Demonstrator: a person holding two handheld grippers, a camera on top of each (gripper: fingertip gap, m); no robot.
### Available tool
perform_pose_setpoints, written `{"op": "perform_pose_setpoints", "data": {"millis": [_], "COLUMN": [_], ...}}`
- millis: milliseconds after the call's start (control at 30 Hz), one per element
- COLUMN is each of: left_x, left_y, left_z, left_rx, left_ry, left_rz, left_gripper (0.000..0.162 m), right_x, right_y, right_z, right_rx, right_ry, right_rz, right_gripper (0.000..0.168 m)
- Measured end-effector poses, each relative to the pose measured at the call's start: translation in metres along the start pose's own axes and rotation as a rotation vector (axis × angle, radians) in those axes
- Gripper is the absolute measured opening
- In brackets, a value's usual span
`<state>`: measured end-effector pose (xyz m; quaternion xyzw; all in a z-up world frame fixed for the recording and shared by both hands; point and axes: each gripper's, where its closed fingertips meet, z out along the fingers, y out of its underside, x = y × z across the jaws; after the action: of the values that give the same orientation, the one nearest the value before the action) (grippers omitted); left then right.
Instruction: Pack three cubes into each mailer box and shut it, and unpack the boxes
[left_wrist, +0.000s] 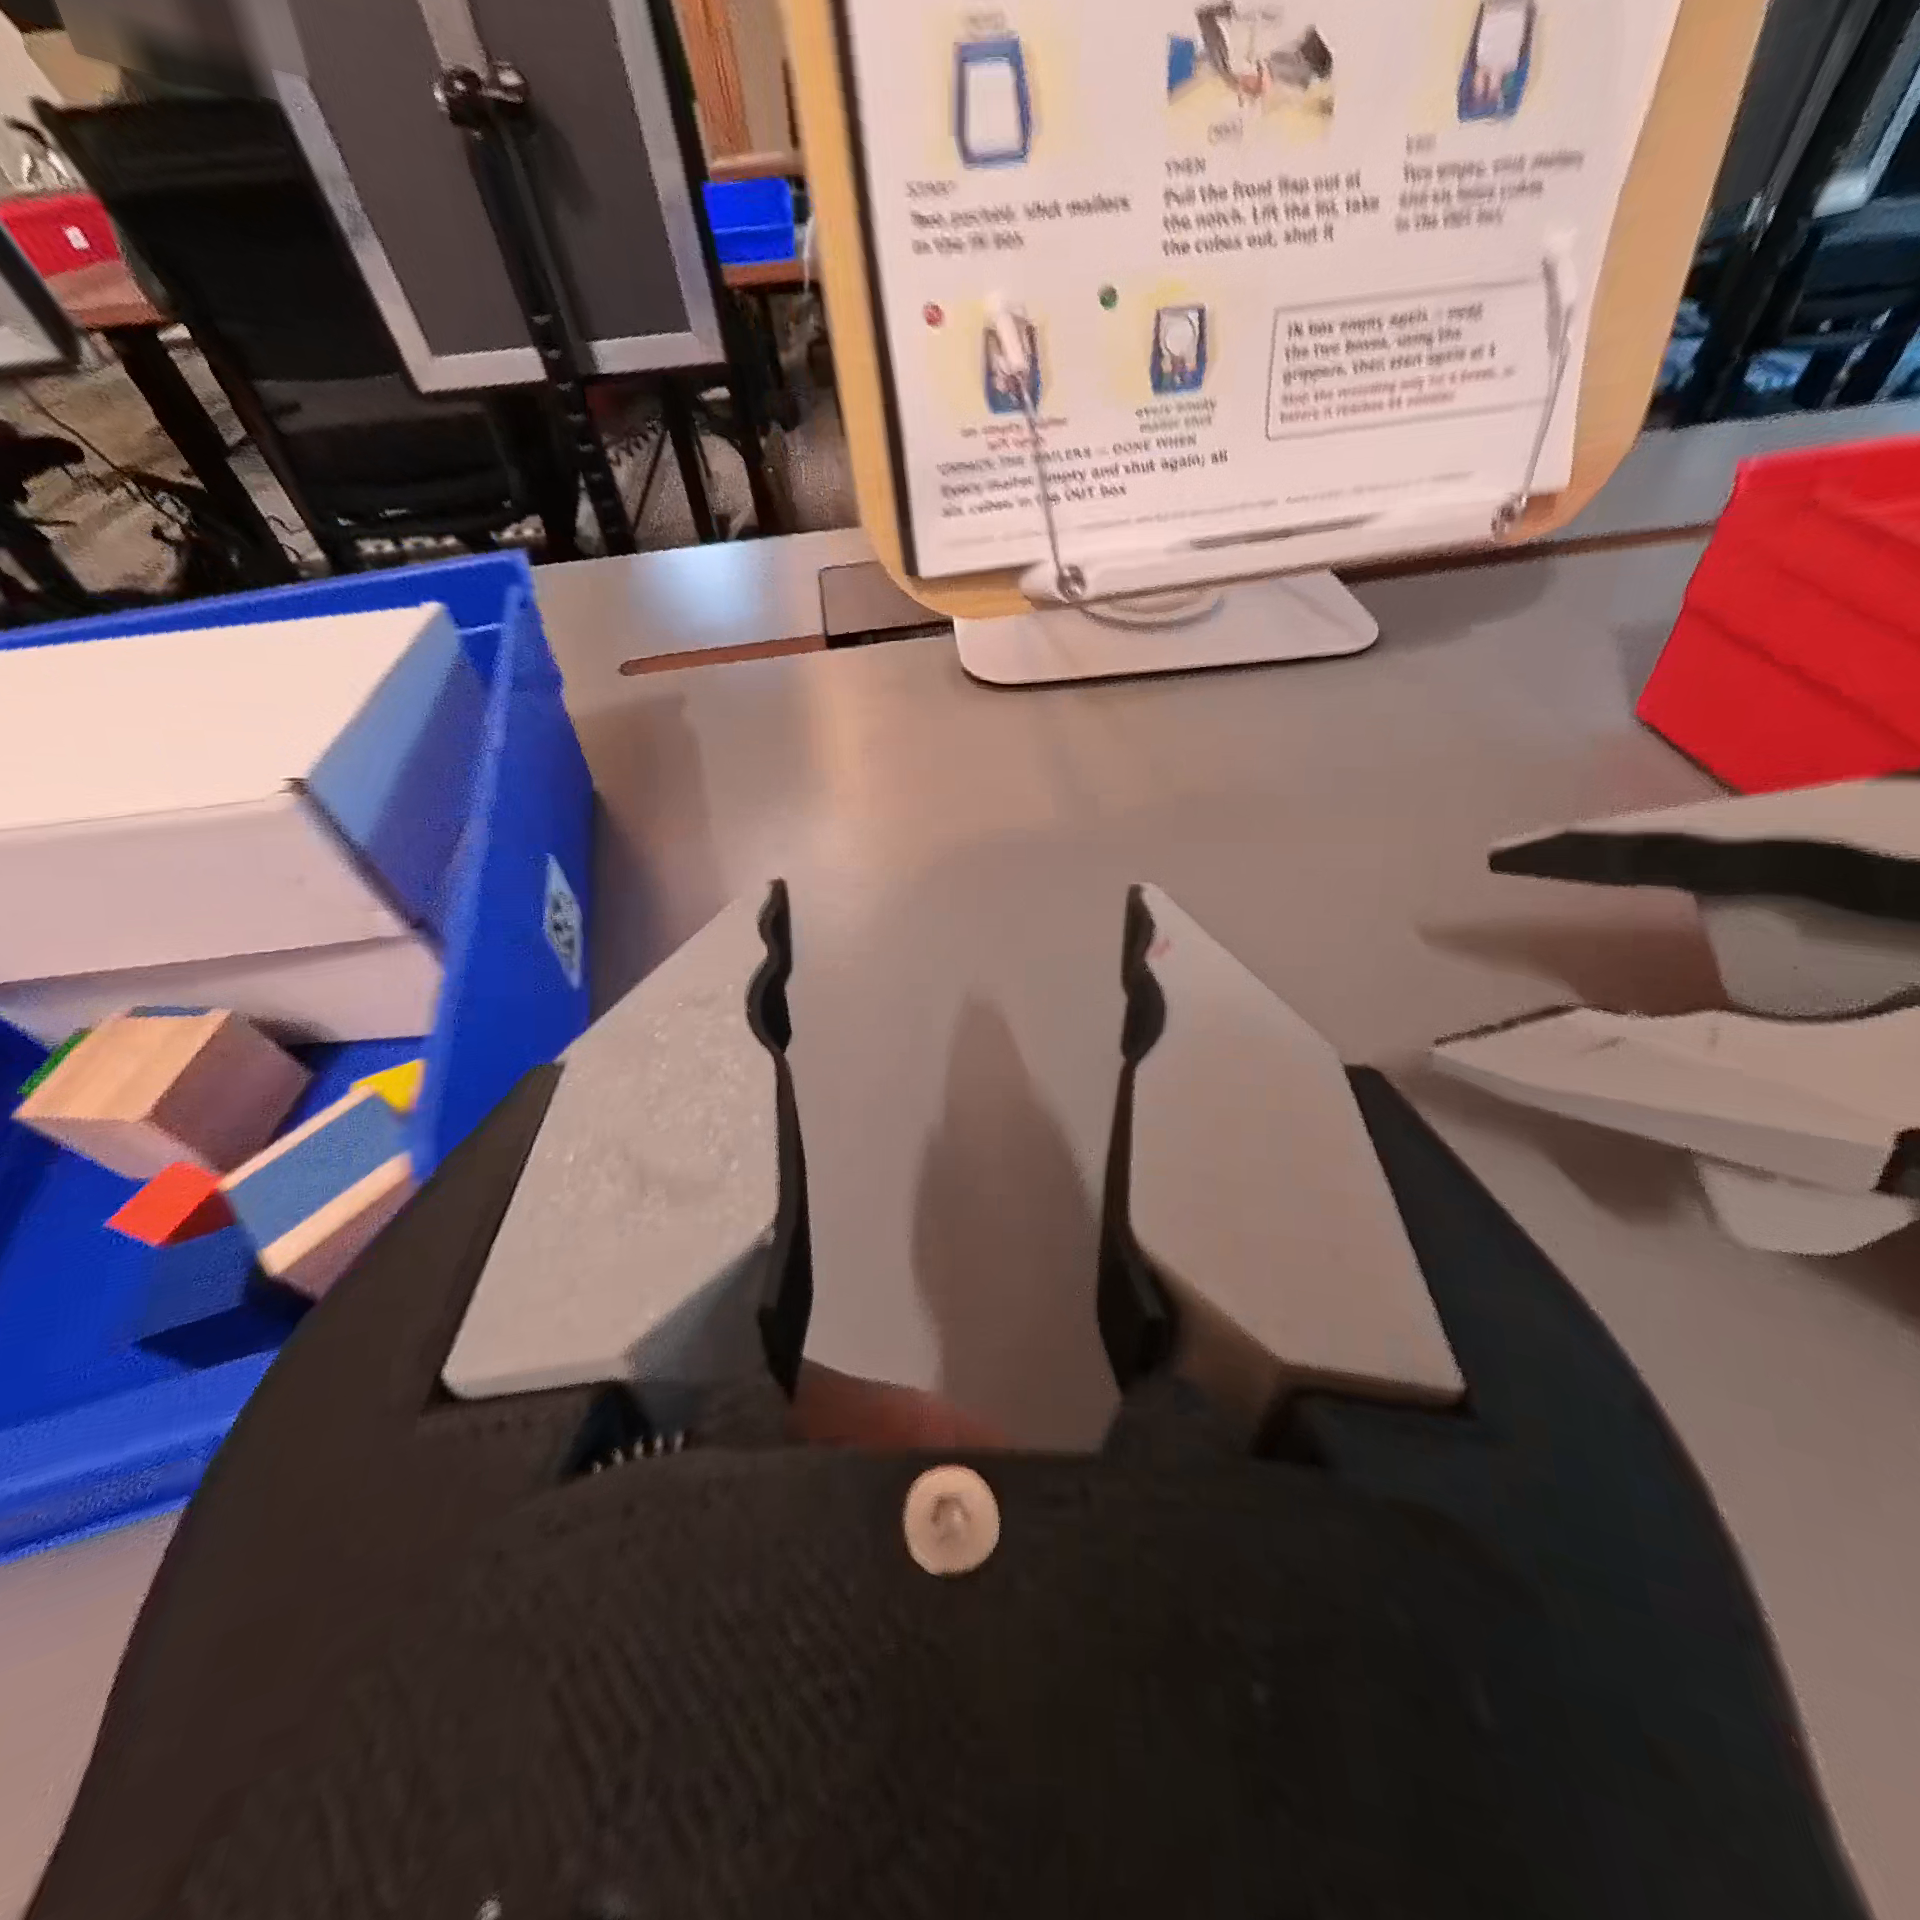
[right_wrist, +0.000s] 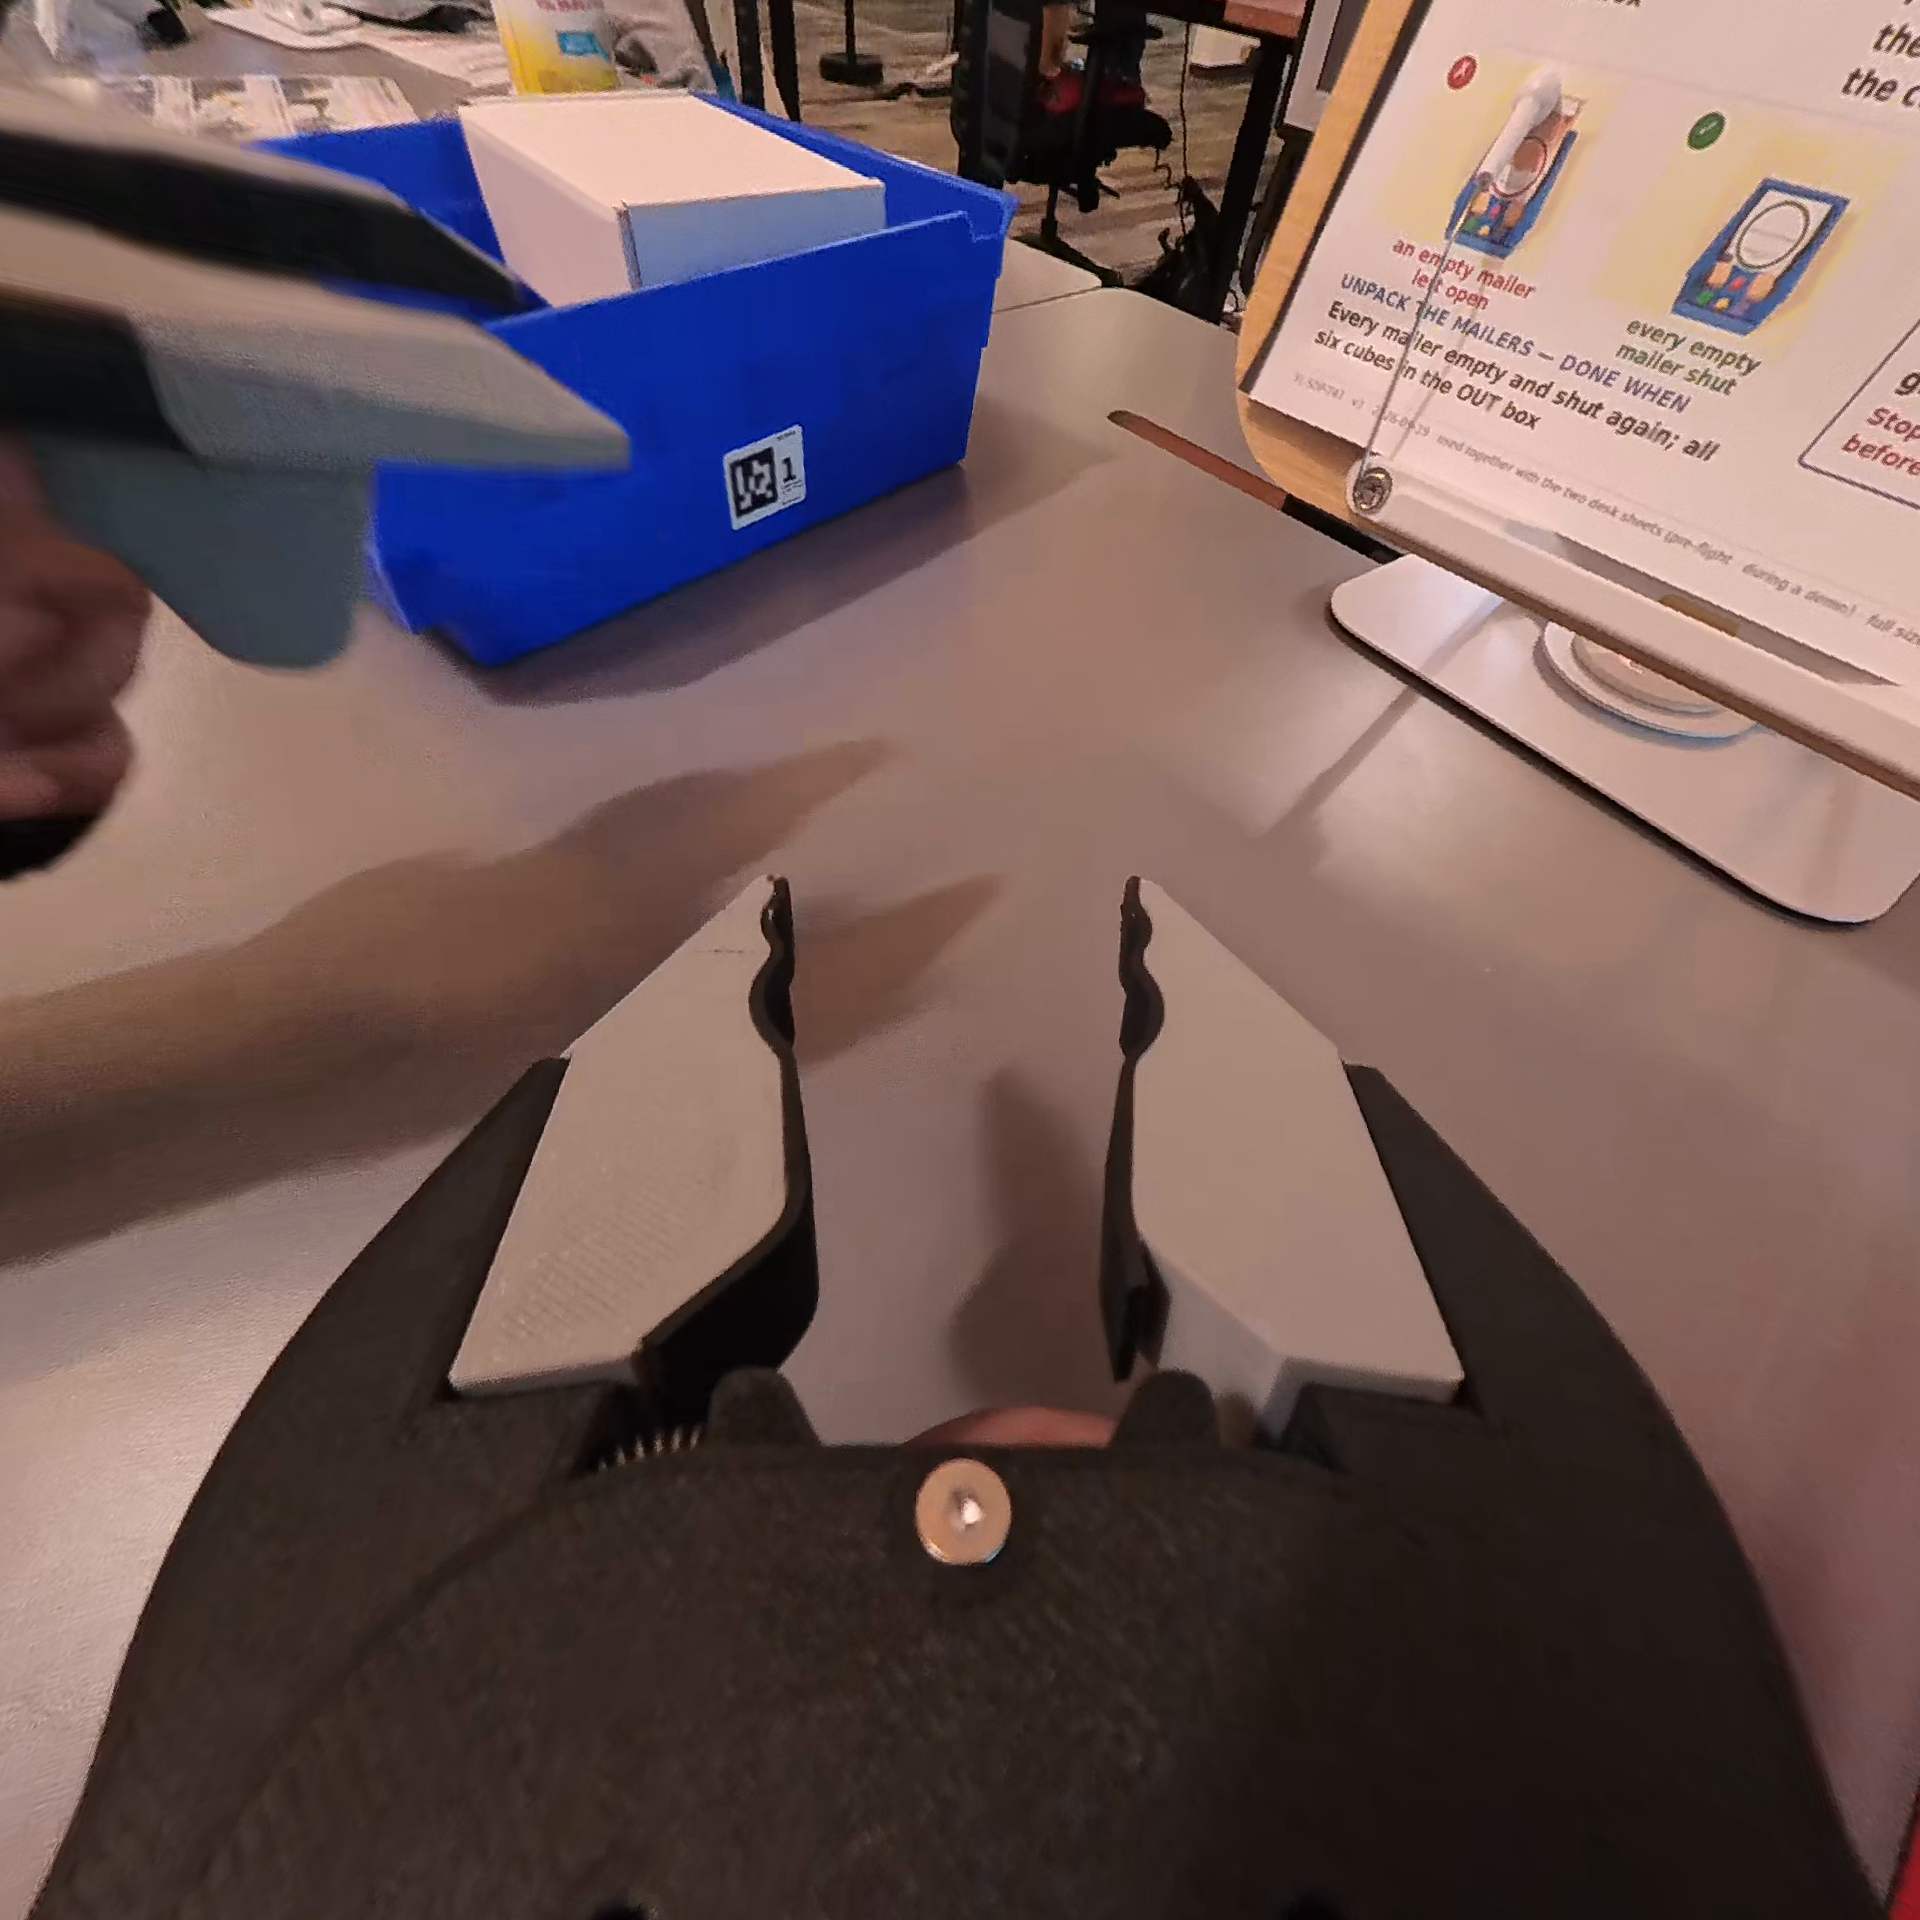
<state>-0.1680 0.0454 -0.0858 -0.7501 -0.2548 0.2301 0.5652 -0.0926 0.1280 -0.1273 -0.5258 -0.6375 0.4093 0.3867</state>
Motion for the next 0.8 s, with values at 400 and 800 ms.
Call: {"op": "perform_pose_setpoints", "data": {"millis": [400,800], "left_x": [-0.150,-0.249], "left_y": [-0.057,-0.007], "left_z": [-0.056,-0.022], "left_rx": [-0.005,-0.230], "left_ry": [-0.216,-0.406], "left_rz": [-0.191,-0.279], "left_gripper": [0.089,0.089], "right_x": [-0.012,-0.013], "right_y": [-0.006,-0.003], "right_z": [-0.003,-0.002], "right_rx": [0.023,0.010], "right_ry": [-0.011,-0.011], "right_rz": [-0.042,-0.054], "right_gripper": [0.062,0.062]}}
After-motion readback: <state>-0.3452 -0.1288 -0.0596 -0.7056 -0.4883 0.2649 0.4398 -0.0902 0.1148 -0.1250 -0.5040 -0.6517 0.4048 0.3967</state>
